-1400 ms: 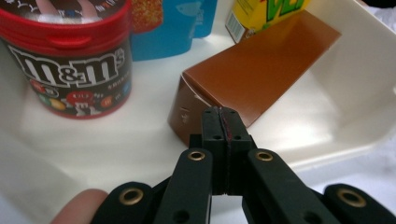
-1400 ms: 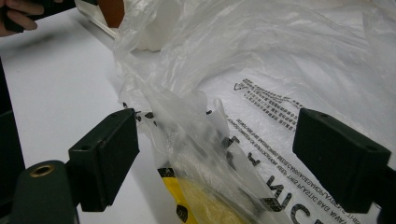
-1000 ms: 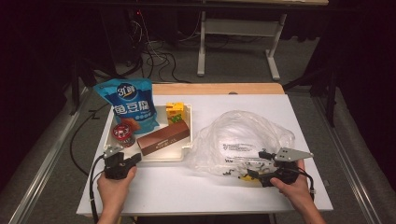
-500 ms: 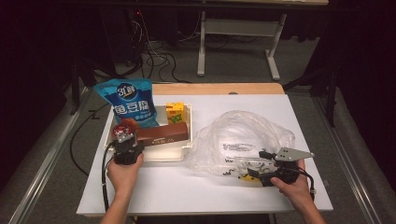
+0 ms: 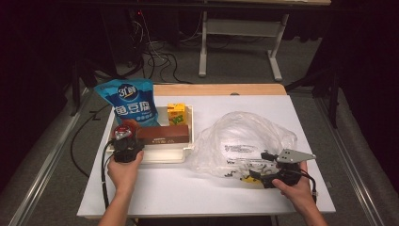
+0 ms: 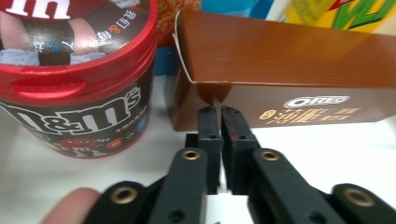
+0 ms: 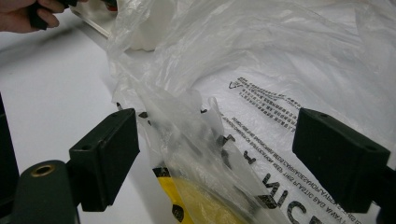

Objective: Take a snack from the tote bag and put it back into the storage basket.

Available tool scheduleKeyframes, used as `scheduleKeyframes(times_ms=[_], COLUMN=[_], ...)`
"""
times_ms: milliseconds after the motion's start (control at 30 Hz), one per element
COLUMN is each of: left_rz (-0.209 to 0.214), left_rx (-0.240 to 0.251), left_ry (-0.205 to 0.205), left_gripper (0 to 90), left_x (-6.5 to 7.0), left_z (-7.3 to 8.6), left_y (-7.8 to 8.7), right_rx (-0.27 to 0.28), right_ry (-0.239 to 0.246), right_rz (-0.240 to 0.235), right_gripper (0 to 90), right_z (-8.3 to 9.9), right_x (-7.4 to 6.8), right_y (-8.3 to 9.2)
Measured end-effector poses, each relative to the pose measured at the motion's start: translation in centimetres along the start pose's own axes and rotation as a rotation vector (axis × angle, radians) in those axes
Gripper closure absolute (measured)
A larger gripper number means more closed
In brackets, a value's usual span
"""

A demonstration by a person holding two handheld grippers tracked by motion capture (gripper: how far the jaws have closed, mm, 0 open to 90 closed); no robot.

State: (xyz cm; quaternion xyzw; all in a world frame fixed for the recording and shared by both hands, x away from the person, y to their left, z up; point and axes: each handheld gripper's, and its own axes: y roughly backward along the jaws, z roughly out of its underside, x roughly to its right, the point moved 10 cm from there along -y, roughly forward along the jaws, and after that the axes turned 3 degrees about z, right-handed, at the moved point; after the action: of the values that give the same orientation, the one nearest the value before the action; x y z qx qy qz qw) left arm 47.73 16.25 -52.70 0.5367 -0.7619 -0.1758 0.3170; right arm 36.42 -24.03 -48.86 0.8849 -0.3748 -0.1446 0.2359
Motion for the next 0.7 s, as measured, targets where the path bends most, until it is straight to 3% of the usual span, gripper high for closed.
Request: scheduleKeyframes(times_ms=[100,200,267,433,500,567,700], left_rz=[0.033,0.067,0.124,0.198,0.255,0.282,0.303], left_rx=[0.028,0.06,0.072,0.051,0.045,0.063,0.055], left_ry=[-0.038,-0.069,-0.101,-0.228,-0.245,-0.255,-0.288], left_gripper=[78.2,66.2,52.3,10.3,2.9,0.5,0.5], left_x=[0.4,1.0,1.9,3.4,3.8,4.0,4.4], left_z=[-0.3,-0.5,-0.6,0.0,0.4,0.7,1.5], left_y=[1.0,2.4,3.2,4.3,4.8,5.3,6.1], right_rx=[0.002,0.0,-0.002,0.005,0.012,0.011,0.009], right_ry=[-0.008,-0.01,-0.016,-0.022,-0.027,-0.029,-0.044], right_rz=[0.009,0.014,0.018,0.03,0.032,0.04,0.061], right_gripper=[14.8,14.8,14.8,14.7,14.6,14.6,14.7], right_z=[0.0,0.2,0.2,0.2,0.2,0.3,0.5], right_x=[0.1,0.2,0.2,0.4,0.4,0.5,1.1], right_y=[0.0,0.0,0.0,0.1,0.3,0.4,0.8])
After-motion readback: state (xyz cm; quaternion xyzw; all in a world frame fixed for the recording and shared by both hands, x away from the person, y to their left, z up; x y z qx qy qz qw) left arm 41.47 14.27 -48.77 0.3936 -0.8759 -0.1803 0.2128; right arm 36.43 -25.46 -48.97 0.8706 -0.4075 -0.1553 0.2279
